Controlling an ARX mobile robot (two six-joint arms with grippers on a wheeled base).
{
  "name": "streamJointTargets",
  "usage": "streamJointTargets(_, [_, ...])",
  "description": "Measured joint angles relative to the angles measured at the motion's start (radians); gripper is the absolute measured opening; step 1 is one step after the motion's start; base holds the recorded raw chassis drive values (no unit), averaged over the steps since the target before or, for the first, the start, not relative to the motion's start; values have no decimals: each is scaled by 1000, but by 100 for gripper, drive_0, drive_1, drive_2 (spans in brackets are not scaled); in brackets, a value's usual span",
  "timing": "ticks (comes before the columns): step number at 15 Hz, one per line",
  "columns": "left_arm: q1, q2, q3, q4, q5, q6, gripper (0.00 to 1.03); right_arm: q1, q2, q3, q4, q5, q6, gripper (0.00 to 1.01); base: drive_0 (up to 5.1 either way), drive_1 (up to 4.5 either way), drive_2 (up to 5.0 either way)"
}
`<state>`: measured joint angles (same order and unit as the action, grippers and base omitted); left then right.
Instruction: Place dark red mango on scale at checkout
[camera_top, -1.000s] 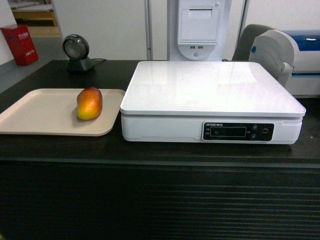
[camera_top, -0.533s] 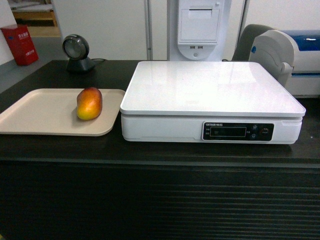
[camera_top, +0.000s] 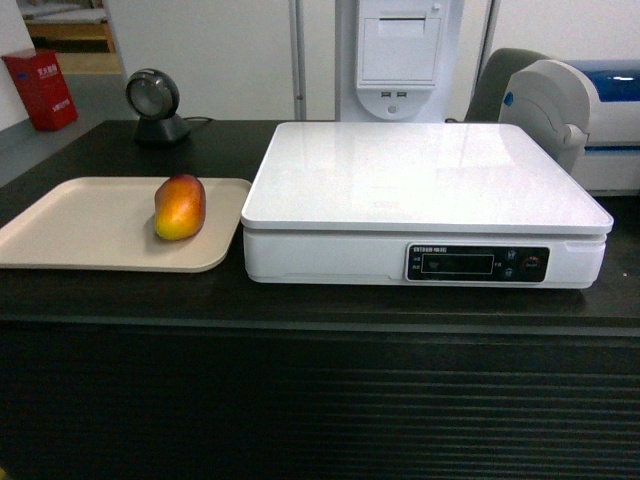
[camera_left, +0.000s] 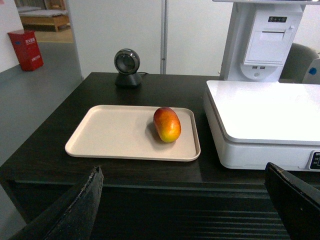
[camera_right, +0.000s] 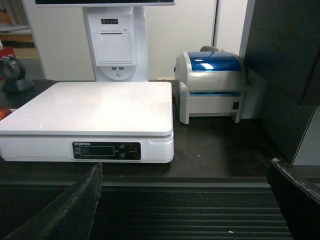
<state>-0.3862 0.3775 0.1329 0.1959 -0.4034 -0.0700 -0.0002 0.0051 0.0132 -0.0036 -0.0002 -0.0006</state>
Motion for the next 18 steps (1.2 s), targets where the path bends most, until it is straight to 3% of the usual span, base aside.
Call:
streamJointTargets(2, [119, 216, 31, 182, 146, 9, 98, 0, 0, 0, 0, 0, 0, 98, 0, 0, 0])
streamJointTargets(5, [293, 631, 213, 437, 356, 21, 98, 0, 0, 0, 0, 0, 0, 98, 0, 0, 0])
streamJointTargets(7, [348, 932, 381, 452, 441, 22, 98, 0, 0, 0, 0, 0, 0, 98, 0, 0, 0])
streamJointTargets(11, [346, 1317, 723, 318, 489, 19, 98, 0, 0, 0, 0, 0, 0, 98, 0, 0, 0])
streamJointTargets(13, [348, 1537, 969, 154, 503, -2, 98, 0, 0, 0, 0, 0, 0, 98, 0, 0, 0])
streamJointTargets(18, [377, 1771, 1292, -75, 504, -54, 98, 0, 0, 0, 0, 0, 0, 98, 0, 0, 0])
